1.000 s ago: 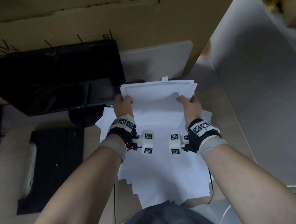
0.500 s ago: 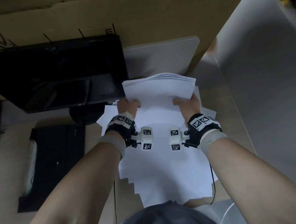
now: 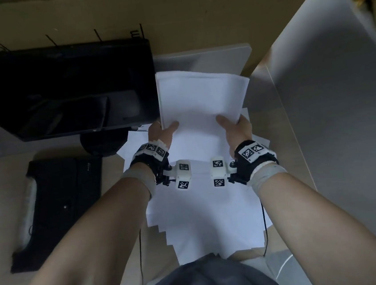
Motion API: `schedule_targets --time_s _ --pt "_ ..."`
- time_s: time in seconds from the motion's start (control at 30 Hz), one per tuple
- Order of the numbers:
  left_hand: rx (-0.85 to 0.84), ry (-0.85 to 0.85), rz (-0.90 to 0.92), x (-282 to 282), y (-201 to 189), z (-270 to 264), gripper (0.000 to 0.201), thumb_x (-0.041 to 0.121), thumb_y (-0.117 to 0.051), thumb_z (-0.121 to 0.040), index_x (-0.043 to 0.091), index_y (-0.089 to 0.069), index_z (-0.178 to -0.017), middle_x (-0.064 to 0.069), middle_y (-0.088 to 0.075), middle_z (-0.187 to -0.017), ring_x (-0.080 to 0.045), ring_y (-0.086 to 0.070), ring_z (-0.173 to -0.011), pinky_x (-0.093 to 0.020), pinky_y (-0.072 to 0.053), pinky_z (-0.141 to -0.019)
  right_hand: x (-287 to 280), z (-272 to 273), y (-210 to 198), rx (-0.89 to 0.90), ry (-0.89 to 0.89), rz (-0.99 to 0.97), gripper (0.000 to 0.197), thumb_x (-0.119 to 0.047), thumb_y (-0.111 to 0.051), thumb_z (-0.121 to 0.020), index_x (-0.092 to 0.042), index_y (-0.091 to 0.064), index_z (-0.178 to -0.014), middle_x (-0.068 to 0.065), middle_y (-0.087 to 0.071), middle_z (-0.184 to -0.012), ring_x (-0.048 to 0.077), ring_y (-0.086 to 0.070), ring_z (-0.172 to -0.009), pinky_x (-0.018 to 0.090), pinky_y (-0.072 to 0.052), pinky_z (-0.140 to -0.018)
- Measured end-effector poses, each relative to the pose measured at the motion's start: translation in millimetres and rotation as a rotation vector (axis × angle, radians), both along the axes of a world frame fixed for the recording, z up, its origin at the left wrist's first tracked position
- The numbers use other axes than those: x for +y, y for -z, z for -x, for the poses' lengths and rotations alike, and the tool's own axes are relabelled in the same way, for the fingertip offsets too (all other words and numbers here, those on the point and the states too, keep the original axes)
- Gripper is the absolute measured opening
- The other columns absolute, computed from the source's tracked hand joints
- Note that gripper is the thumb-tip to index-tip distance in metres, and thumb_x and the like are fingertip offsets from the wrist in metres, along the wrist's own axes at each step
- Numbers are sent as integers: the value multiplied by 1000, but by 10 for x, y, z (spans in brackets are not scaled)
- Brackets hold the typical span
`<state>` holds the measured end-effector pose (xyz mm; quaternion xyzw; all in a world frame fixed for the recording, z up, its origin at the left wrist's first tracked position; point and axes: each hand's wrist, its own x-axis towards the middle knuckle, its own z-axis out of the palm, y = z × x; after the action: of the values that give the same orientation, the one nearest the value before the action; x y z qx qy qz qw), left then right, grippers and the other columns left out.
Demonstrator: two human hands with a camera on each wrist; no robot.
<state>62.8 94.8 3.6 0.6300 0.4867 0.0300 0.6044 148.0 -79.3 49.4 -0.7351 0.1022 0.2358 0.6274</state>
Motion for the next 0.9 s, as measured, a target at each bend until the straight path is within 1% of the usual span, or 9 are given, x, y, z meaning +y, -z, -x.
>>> schedule_targets --time_s 0.03,0.17,0.3,0.47,0.57,0.63,0.73,0.83,0.9 --pt "19 32 -6 -1 24 41 85 56 -72 -70 5 -50 -135 -7 -57 -133 -27 -55 -120 -40 -42 -103 -12 27 -39 -1 11 -13 10 -15 -73 -85 -21 -66 -91 -6 -72 -91 8 -68 -79 20 -51 -64" --pt "-58 87 -51 -167 -15 167 50 37 -69 -87 7 -60 -125 -8 -65 -122 -25 -59 -113 -32 -44 -96 -152 148 -205 -11 49 -23 14 -15 -73 -86 -23 -61 -87 -11 -68 -87 6 -64 -78 17 -48 -64" --pt "16 193 -92 -395 54 346 51 36 -64 -90 7 -55 -130 -10 -59 -128 -27 -55 -117 -30 -40 -93 -484 367 -135 101 34 50 26 -23 -72 -88 -23 -52 -103 -15 -58 -86 11 -58 -86 25 -42 -83" --pt "164 336 -88 -707 216 596 55 41 -73 -79 5 -62 -120 -9 -66 -116 -26 -62 -105 -35 -47 -95 -956 627 142 316 -31 263 75 -38 -71 -88 0 -37 -142 14 -56 -122 26 -52 -97 34 -42 -83" --pt "326 413 -92 -888 339 763 66 44 -79 -69 8 -61 -121 -9 -67 -115 -29 -63 -103 -41 -49 -96 -1211 788 346 466 -11 306 84 -40 -69 -88 0 -27 -149 17 -48 -142 38 -55 -116 41 -46 -89" --pt "408 456 -100 -1017 401 857 71 45 -77 -73 8 -55 -130 -10 -62 -125 -32 -59 -111 -44 -46 -101 -1390 901 471 551 3 334 82 -43 -68 -88 -2 -29 -148 19 -59 -124 38 -62 -99 44 -50 -86" --pt "443 520 -143 -1161 470 916 59 40 -74 -79 6 -58 -125 -18 -64 -117 -35 -62 -105 -42 -49 -93 -1650 1040 554 602 -23 402 74 -48 -66 -88 -2 -40 -141 12 -59 -82 25 -57 -63 32 -46 -59" --pt "464 609 -189 -1272 518 845 59 45 -74 -77 6 -61 -119 -18 -66 -114 -34 -63 -100 -37 -50 -83 -1838 1190 639 680 -30 421 57 -48 -62 -91 -9 -48 -129 11 -57 -82 22 -51 -53 27 -34 -45" --pt "478 699 -201 -1317 539 750 48 40 -71 -81 7 -62 -115 -13 -66 -112 -32 -63 -96 -33 -48 -78 -1909 1312 740 701 27 382 44 -44 -62 -91 -15 -58 -124 9 -59 -99 23 -52 -54 26 -40 -49"
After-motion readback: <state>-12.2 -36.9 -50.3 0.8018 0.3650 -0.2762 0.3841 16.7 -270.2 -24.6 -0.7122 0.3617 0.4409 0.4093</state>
